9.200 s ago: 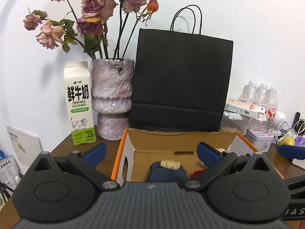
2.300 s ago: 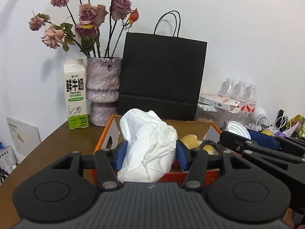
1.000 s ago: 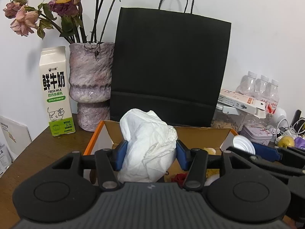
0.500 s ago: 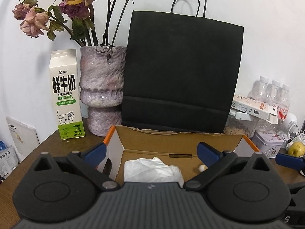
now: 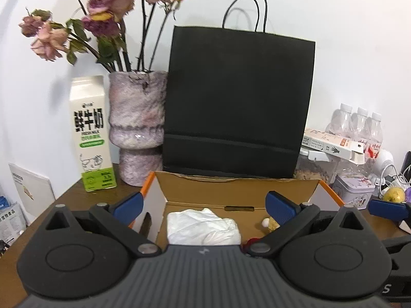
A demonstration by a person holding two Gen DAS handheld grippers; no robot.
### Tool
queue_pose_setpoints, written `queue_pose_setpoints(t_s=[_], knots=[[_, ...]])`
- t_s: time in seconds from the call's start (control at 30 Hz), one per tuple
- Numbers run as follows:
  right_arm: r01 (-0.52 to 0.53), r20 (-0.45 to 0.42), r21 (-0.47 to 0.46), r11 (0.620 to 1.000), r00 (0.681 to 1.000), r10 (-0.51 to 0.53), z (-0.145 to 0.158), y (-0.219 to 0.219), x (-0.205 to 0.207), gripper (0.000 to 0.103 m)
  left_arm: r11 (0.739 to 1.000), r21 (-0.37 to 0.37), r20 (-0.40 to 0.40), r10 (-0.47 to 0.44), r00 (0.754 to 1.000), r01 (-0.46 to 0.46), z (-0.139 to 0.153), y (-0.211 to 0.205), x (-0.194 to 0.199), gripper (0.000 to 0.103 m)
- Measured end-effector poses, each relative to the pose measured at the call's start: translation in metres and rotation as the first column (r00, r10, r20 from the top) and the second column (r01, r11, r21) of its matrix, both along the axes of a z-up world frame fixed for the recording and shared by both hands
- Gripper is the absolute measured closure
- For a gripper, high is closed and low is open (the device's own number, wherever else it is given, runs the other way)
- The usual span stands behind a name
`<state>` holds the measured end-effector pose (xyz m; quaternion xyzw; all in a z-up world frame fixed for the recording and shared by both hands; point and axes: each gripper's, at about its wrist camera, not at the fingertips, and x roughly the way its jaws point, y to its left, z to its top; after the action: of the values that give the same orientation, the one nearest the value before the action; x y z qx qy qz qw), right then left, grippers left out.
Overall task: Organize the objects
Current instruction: 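Open the left tool in the box while the right tool releases the cap inside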
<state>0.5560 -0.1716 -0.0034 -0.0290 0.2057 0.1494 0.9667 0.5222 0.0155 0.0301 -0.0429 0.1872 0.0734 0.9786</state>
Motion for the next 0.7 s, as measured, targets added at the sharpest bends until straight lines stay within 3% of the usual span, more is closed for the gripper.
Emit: queue_pose_setpoints(t_s=[0.7], knots=[[-0.075,0.079,-0.043,0.996,0.994,0.079,-0.008,-0.011,-0.102,0.000,1.000,0.029,0.025,-0.009,1.000,0.008,0.001,0.014,-0.095,0.000]])
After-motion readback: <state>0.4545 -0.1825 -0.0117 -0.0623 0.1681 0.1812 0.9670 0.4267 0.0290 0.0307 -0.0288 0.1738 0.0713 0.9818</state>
